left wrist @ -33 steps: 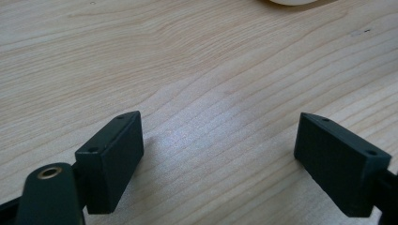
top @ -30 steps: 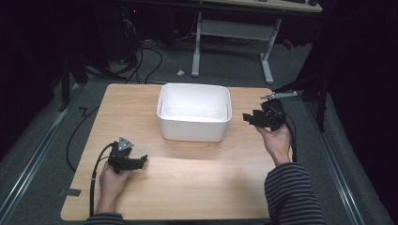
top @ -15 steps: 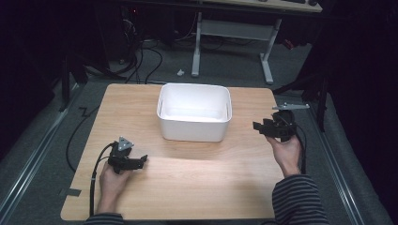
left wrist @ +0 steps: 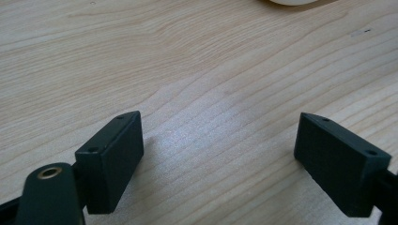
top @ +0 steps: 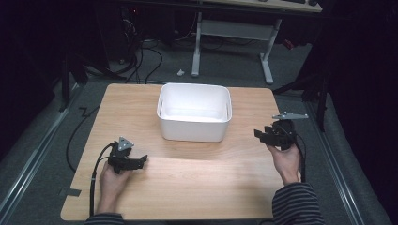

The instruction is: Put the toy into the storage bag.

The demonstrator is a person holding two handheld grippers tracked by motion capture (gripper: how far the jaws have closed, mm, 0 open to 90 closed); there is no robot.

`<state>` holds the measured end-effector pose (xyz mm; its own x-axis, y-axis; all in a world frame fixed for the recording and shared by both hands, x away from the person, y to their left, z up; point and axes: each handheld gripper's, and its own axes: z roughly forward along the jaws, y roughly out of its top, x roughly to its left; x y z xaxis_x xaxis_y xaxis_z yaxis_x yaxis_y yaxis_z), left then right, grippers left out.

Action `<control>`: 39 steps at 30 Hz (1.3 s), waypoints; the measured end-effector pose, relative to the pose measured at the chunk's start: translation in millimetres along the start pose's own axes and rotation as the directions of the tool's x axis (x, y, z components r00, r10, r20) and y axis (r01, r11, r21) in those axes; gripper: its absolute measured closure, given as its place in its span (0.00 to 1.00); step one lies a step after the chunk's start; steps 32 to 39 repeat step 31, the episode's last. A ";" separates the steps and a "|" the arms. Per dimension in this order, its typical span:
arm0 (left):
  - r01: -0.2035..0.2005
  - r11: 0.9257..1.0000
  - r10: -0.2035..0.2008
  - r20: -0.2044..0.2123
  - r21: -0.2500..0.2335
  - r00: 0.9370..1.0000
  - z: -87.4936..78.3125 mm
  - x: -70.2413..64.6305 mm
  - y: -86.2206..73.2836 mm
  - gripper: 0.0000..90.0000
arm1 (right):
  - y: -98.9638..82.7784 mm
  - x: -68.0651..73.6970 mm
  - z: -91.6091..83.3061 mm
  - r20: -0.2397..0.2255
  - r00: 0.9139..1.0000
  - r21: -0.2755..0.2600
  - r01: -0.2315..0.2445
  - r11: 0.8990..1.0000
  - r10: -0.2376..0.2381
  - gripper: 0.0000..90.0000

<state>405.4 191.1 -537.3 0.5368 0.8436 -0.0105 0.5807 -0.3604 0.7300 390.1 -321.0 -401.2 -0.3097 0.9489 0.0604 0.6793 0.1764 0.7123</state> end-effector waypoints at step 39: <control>0.000 1.000 0.000 0.000 0.000 1.000 0.0 -0.1 0.0 0.18 | -95.8 0.5 87.5 0.095 0.995 -0.014 0.017 1.000 -0.016 0.35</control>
